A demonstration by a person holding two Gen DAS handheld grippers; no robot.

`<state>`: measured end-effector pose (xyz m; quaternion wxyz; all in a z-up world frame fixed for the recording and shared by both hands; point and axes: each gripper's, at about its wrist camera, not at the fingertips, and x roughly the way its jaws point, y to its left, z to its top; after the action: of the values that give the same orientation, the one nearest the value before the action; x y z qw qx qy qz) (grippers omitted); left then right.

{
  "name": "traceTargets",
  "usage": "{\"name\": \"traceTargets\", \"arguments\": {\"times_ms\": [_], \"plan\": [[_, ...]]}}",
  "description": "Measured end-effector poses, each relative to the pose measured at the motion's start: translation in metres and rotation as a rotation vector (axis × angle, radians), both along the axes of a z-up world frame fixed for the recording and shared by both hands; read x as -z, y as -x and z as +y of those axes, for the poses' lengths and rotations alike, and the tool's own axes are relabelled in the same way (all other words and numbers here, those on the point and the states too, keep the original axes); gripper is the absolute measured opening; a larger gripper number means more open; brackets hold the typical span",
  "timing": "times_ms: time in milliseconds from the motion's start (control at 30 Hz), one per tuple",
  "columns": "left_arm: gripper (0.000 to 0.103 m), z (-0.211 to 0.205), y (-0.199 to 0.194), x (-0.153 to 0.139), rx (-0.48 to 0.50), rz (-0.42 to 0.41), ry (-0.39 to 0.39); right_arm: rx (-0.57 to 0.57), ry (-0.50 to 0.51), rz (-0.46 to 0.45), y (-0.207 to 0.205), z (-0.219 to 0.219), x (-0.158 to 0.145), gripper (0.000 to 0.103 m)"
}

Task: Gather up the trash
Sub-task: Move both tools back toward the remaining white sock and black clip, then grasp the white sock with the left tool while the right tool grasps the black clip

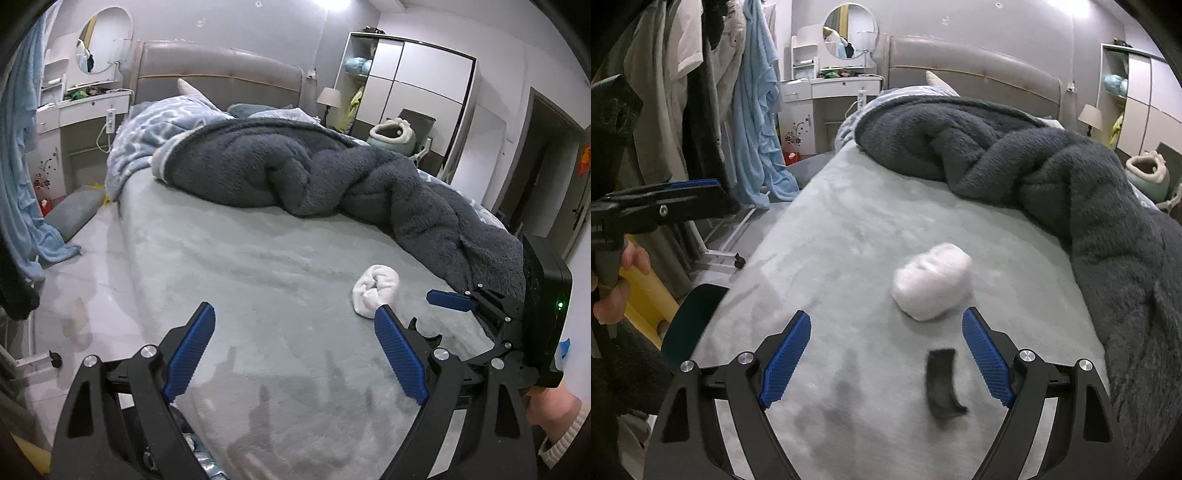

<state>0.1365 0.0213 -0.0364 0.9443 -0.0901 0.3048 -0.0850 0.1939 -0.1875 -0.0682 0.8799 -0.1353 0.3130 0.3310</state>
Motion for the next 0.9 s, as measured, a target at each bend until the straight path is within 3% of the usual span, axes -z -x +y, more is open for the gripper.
{"name": "traceTargets", "arguments": {"times_ms": [300,433,667,767,900], "plan": [[0.089,-0.019,-0.026,0.018,0.068,0.055,0.087,0.063,-0.014,0.044,-0.019,-0.042,0.024,0.085],[0.089,-0.031,-0.038,0.027,0.108,0.089,0.107,0.036,-0.006,0.048,-0.021,-0.046,0.030,0.084],[0.088,-0.053,-0.061,0.037,0.165,0.104,0.117,0.017,-0.057,0.097,-0.024,-0.053,0.033,0.062],[0.088,-0.062,-0.069,0.040,0.179,0.100,0.112,-0.019,-0.047,0.113,-0.026,-0.044,0.037,0.048],[0.088,-0.068,-0.079,0.043,0.188,0.102,0.118,-0.034,-0.037,0.152,-0.034,-0.038,0.048,0.036]]}}
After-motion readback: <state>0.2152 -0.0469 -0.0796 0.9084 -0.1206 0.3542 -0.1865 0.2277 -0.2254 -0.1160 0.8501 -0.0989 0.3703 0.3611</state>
